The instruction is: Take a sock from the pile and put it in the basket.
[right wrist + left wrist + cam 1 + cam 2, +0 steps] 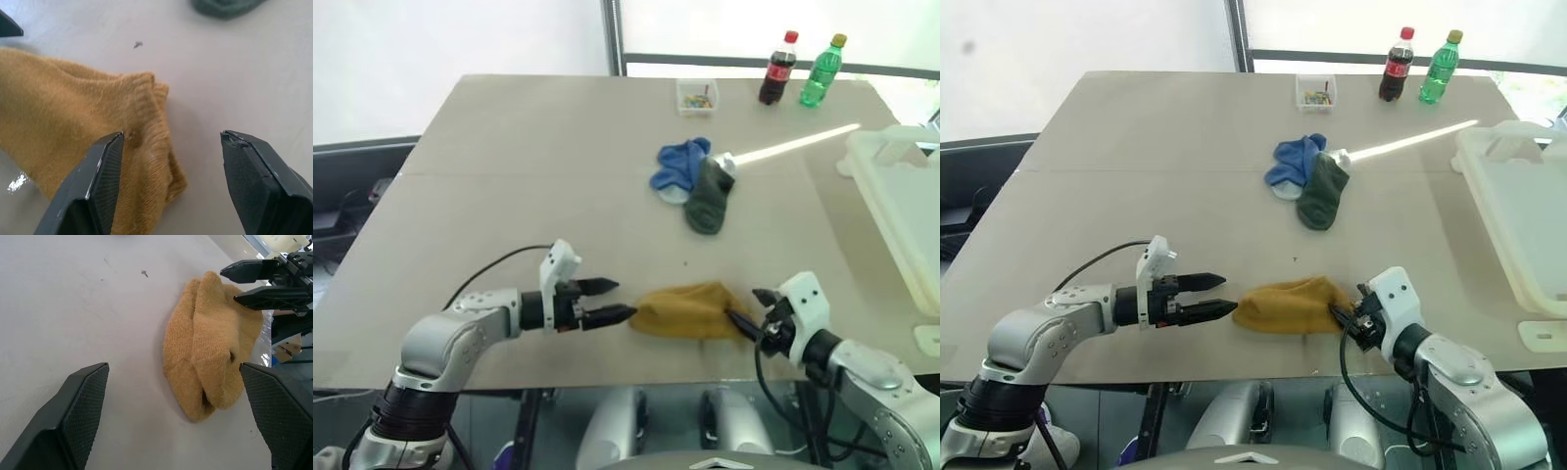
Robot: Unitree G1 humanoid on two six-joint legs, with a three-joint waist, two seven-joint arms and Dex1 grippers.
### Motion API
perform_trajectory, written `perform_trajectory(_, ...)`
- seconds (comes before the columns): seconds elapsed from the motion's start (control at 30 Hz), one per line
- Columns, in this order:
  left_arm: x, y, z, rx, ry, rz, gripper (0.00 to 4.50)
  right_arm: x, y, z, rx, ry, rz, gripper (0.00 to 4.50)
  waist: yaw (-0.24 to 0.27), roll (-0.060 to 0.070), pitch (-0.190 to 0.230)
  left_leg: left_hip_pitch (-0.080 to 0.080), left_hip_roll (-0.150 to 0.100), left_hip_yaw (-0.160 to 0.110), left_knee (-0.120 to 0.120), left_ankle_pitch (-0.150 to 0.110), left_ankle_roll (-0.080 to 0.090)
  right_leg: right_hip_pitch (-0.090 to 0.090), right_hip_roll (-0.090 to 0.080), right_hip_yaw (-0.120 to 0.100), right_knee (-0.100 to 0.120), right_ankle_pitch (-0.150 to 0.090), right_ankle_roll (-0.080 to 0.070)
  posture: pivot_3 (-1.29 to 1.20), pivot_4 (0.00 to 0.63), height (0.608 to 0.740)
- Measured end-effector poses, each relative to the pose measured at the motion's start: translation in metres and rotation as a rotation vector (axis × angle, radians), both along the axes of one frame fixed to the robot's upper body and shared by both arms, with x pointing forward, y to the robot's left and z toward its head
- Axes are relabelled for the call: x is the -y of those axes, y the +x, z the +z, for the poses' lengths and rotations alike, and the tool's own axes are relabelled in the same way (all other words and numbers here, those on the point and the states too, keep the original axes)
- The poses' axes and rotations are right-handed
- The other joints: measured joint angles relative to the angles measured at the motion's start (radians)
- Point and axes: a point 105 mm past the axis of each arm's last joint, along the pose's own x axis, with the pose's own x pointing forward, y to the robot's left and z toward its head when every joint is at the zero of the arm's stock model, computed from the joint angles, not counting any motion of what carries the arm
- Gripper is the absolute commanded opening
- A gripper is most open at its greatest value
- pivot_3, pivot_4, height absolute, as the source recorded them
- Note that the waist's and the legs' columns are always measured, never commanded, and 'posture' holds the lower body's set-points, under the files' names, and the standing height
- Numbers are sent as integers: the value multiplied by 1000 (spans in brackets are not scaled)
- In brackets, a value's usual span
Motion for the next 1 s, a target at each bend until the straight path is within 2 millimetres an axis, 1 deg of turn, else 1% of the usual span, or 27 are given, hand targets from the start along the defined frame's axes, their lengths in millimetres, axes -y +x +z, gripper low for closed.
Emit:
perform_trajectory(0.03, 1, 0, 0, 4, -5, -2, 4500, 2, 0, 4, 12, 14, 8, 3280, 0, 0, 0, 0, 0, 0, 0, 0, 0, 0, 0, 0, 0, 0, 0, 0, 150, 735)
perform_trajectory(0.13, 4, 1, 1, 11, -21, -5, 4500, 4, 1, 9, 24, 15, 29, 3280, 0, 0, 0, 0, 0, 0, 0, 0, 0, 0, 0, 0, 0, 0, 0, 0, 150, 735)
perform_trajectory(0.33, 10, 1, -1, 7, -38, -9, 4500, 2, 1, 13, 38, 24, 58, 3280, 0, 0, 0, 0, 0, 0, 0, 0, 0, 0, 0, 0, 0, 0, 0, 0, 150, 735)
perform_trajectory(0.37, 11, 1, -2, 1, -38, -8, 4500, 1, 1, 14, 46, 27, 70, 3044, 0, 0, 0, 0, 0, 0, 0, 0, 0, 0, 0, 0, 0, 0, 0, 0, 150, 735)
perform_trajectory(0.4, 12, -1, -6, -28, -39, -5, 4500, -2, 0, 20, 78, 24, 125, 2735, 0, 0, 0, 0, 0, 0, 0, 0, 0, 0, 0, 1, 0, 0, 1, 0, 150, 735)
perform_trajectory(0.43, 12, -2, -6, -30, -40, -6, 4500, -2, 0, 21, 87, 20, 141, 2427, 0, 0, 0, 0, 0, 0, 0, 0, 0, 0, 0, 0, 0, 0, 1, 0, 150, 735)
perform_trajectory(0.47, 12, -2, -6, -31, -39, -6, 4500, -3, 0, 21, 92, 14, 168, 1991, 0, 0, 0, 1, 0, 0, 0, 0, 0, 0, 0, 1, 0, 0, 1, 0, 150, 735)
perform_trajectory(0.5, 12, -2, -6, -31, -39, -8, 4500, -6, -1, 21, 93, 5, 207, 1673, -1, 0, 0, 1, 0, 1, 0, 0, 0, 0, 0, 1, 0, 0, 0, 0, 150, 735)
perform_trajectory(0.6, 14, -3, -6, -42, -45, -14, 4500, -12, -6, 17, 86, 12, 317, 218, 0, 0, 0, 1, 0, 1, 0, 0, 0, 1, 0, 1, 0, 0, 0, 0, 150, 735)
perform_trajectory(0.63, 14, -4, -6, -48, -48, -15, 4500, -13, -7, 15, 81, 19, 339, 98, 0, 0, 0, 1, 0, 1, 0, 0, 0, 1, 0, 1, 0, 0, 0, 0, 150, 735)
perform_trajectory(0.73, 14, -5, -7, -64, -56, -20, 4500, -12, -5, 4, 65, 12, 395, 98, -1, -1, 0, 1, 0, 1, 1, 0, 1, 1, 0, 1, 0, 0, 0, 0, 150, 735)
perform_trajectory(0.87, 13, -7, -7, -82, -43, -27, 4500, -7, 6, -17, 43, -27, 422, 98, -1, -1, -1, 2, 0, 1, 1, 0, 1, 1, 1, 1, 2, 0, 0, 0, 150, 735)
perform_trajectory(1.0, 12, -9, -8, -118, -4, -25, 4500, -9, 10, -24, 79, -56, 466, 98, -1, -2, -4, 3, 0, 1, 1, 0, 1, 2, 1, 2, 2, 0, 0, 0, 150, 735)
